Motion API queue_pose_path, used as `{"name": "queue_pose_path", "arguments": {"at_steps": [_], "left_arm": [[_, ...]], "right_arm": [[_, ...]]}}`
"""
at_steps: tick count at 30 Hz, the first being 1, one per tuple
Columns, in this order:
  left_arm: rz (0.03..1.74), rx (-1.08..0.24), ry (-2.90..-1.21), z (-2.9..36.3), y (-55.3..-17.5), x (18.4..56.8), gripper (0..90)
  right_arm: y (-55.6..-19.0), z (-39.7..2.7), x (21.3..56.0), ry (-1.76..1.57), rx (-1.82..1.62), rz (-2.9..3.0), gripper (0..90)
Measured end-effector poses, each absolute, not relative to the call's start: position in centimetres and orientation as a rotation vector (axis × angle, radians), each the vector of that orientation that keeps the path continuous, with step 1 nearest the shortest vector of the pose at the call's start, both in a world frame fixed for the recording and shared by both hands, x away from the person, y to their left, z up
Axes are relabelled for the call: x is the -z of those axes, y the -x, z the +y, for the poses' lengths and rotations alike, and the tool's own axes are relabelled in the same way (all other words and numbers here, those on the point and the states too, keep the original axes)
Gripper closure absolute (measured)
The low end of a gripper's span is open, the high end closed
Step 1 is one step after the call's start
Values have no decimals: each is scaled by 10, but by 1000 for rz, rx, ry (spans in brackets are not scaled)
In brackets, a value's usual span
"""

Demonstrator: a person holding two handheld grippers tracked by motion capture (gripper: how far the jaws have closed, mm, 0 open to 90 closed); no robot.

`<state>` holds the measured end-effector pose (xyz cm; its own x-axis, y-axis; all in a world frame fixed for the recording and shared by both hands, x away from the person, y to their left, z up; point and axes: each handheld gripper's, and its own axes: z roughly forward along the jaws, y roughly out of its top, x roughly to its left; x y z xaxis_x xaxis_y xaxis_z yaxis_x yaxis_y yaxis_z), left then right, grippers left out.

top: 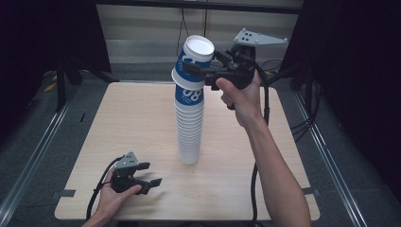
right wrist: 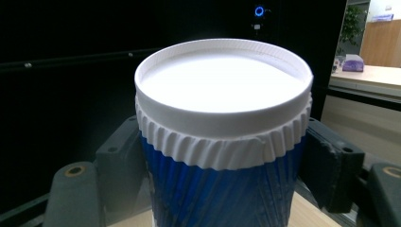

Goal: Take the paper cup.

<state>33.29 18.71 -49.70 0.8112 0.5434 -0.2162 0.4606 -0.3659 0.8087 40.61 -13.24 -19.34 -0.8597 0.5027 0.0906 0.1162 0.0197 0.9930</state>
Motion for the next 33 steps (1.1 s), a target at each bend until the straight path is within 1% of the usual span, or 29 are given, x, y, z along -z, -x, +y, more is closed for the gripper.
{"name": "queue_pose_path", "arguments": {"at_steps": [14,24,33], "left_arm": [[751,-108,-2003,189,-333,495,179],[728,-121,-2025,187,-332,495,179],[747,-125,-1984,192,-334,494,179]], "right_arm": [[-404,-137,188,-624,-1945,1974,255],[-407,-146,186,-651,-1974,1955,255],[-406,-165,185,-678,-1967,1920,257]]}}
